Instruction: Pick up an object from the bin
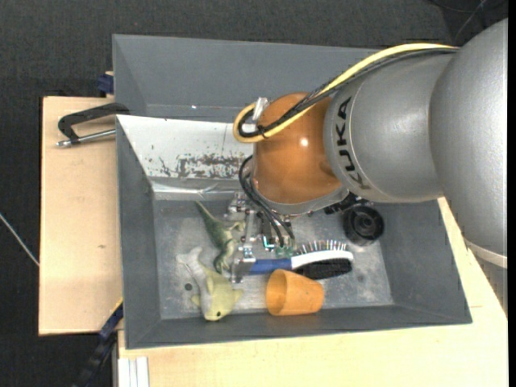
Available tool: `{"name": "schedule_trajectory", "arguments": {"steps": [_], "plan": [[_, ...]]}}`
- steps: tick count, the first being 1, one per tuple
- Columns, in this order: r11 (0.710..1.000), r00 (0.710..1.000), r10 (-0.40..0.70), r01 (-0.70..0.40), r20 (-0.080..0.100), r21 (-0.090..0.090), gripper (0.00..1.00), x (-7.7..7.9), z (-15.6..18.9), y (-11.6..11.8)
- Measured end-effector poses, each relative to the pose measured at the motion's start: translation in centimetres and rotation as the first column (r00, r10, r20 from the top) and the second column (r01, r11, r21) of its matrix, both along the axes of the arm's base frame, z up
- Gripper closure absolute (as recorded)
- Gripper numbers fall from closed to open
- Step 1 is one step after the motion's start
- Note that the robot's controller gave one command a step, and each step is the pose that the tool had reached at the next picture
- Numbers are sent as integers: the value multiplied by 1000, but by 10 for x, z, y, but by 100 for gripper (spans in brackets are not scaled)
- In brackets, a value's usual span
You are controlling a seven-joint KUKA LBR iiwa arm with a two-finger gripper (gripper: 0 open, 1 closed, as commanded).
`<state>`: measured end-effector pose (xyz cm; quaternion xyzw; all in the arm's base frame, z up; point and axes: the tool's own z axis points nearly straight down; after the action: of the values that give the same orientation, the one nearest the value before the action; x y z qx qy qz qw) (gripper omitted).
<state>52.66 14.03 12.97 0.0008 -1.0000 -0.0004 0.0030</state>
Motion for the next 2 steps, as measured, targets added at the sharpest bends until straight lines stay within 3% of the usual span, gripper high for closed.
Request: {"name": "schedule_trajectory", "arguments": {"steps": [1,2], "plan": [[982,982,187,-187,29,5,0,18,-27,-18],[983,982,183,-183,35,3,100,20,-27,-20]]}}
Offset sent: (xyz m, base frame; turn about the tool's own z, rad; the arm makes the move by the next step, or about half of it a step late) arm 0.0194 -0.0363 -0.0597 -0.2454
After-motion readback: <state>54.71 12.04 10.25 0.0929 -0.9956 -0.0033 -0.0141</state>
